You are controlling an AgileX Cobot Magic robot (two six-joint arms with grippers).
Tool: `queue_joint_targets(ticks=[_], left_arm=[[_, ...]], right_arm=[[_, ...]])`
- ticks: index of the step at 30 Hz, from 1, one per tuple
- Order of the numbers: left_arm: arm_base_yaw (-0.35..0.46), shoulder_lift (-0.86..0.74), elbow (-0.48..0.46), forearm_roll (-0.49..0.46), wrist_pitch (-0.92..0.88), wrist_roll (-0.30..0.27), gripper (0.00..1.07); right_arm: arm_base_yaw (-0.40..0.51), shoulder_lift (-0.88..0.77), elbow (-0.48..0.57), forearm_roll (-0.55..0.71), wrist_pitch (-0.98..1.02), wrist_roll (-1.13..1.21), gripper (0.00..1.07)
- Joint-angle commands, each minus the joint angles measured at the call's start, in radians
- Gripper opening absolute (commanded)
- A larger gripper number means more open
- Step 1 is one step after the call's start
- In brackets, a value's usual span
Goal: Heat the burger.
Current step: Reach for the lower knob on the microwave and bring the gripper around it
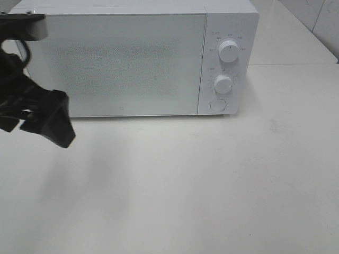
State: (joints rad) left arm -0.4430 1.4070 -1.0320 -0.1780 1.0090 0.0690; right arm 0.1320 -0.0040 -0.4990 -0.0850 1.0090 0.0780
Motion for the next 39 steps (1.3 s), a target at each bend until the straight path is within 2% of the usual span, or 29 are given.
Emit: queue_joint_targets(ticks=[1, 3, 4, 5, 6, 8, 14, 18, 29, 39], left_arm=[[0.055, -0.059, 0.044, -0.013, 0.018, -0.003, 1.0], [0.133, -0.134, 0.087, -0.013, 0.044, -0.003, 1.0], [0.133, -0.134, 0.087, -0.013, 0.044, -0.003, 1.0], [0.183, -0.185, 0.112, -0.011, 0.063, -0.003, 1.0], [0.183, -0.185, 0.112, -0.011, 0.063, -0.003, 1.0], [0.241, -0.267, 0.153, -0.003, 0.09, -0.003, 1.0], [0.329, -0.412, 0.229, 0.025, 0.105, -0.004, 1.0], [0.394, -0.553, 0.326, 0.052, 0.101, -0.007, 1.0], [0.401, -0.838, 0.51, 0.056, 0.064, -0.008, 1.0], [0.401, -1.05, 0.512, 0.058, 0.066, -0.011, 1.0]], right_arm=[[-0.005, -0.026, 0.001, 0.001, -0.014, -0.013, 0.76], [-0.005, -0.026, 0.001, 0.001, -0.014, -0.013, 0.76], [-0.005, -0.026, 0.001, 0.001, -0.014, -0.013, 0.76], [-0.005, -0.026, 0.001, 0.001, -0.014, -0.013, 0.76], [-0.005, -0.026, 0.001, 0.001, -0.014, -0.013, 0.76], [-0.005, -0.026, 0.001, 0.001, -0.014, -0.013, 0.76], [-0.005, -0.026, 0.001, 0.001, -0.014, -0.013, 0.76], [-0.005, -0.026, 0.001, 0.001, -0.014, -0.013, 0.76], [-0.005, -0.026, 0.001, 0.001, -0.014, -0.013, 0.76], [-0.005, -0.026, 0.001, 0.001, -0.014, -0.013, 0.76]])
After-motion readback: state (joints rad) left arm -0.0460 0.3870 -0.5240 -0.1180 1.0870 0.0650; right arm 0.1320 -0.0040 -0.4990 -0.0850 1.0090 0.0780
